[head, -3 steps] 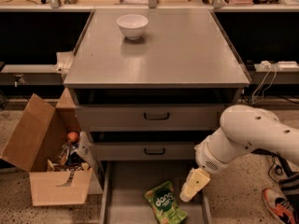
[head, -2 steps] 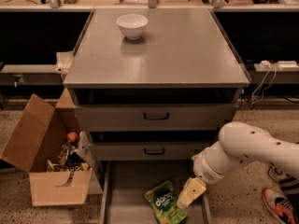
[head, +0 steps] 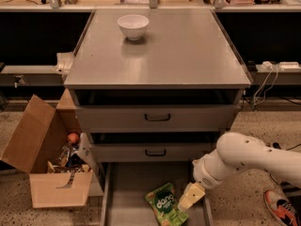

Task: Pick green rice chip bag from bottom drawer and place on counter

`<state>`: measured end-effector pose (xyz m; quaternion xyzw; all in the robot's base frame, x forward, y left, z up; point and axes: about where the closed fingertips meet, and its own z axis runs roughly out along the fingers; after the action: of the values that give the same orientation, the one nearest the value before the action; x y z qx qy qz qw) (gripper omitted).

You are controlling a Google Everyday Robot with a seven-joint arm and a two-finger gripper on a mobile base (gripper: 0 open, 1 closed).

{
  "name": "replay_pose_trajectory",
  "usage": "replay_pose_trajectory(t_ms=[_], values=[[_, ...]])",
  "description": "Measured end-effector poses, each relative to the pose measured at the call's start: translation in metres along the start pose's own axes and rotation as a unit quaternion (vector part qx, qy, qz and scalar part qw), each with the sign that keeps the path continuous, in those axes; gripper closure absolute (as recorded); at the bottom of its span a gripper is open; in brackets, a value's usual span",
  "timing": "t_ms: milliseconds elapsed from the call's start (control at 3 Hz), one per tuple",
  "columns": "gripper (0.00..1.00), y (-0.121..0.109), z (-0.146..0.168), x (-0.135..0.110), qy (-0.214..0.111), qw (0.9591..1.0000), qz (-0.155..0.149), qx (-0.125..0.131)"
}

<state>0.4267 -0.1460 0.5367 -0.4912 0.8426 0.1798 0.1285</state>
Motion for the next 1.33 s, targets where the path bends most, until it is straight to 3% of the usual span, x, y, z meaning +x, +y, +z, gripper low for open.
replay_pose_trajectory(t_ms=[667, 1333], values=[[0.00, -0.044, 0.098, 0.037, -0.038, 0.9991, -0.021, 0.007], [0.00, -0.070, 0.178, 0.059, -0.072, 0.9967, 0.004, -0.035]])
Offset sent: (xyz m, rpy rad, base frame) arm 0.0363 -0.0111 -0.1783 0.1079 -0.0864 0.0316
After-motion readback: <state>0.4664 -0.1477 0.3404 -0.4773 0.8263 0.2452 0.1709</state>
